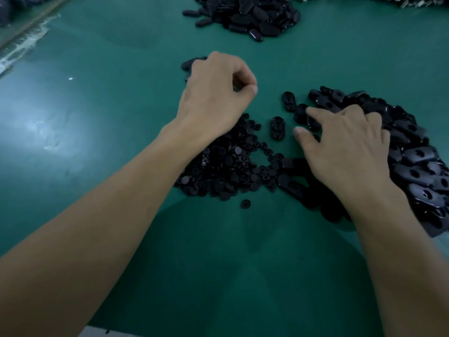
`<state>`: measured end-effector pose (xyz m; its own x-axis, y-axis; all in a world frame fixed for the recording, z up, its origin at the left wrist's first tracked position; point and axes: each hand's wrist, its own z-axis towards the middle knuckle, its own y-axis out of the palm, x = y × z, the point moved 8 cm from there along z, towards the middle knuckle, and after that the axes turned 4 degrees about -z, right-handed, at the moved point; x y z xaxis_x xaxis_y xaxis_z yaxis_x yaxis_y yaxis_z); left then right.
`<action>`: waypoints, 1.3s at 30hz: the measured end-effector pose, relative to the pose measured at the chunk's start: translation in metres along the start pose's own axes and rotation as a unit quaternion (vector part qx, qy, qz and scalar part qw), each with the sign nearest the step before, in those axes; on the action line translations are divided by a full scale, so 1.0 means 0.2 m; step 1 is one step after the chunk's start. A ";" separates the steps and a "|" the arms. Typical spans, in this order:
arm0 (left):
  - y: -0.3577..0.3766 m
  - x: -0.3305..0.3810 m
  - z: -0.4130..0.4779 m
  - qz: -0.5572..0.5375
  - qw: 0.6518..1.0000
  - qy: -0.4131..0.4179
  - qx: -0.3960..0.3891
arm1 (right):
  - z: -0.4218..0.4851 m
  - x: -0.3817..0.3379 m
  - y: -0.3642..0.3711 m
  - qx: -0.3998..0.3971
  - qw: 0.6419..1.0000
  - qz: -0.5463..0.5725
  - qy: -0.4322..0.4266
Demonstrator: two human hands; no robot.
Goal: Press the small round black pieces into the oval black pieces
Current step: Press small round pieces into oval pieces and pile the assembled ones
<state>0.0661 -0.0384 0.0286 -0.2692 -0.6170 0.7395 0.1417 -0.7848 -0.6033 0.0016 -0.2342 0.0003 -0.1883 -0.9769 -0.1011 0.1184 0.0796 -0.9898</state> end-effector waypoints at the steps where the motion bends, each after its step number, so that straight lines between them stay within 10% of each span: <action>1: 0.01 0.01 -0.02 -0.004 1.000 0.004 -0.004 | 0.00 0.00 0.00 0.000 1.000 0.005 -0.005; 39: 0.01 0.07 -0.19 -0.028 0.998 0.049 0.010 | 0.03 0.05 -0.04 0.014 0.988 0.139 0.068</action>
<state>0.0260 -0.0466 0.0254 -0.3693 -0.5651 0.7378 0.1431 -0.8190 -0.5557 0.0045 -0.2455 0.0086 -0.2733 -0.8820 -0.3839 0.2108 0.3345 -0.9185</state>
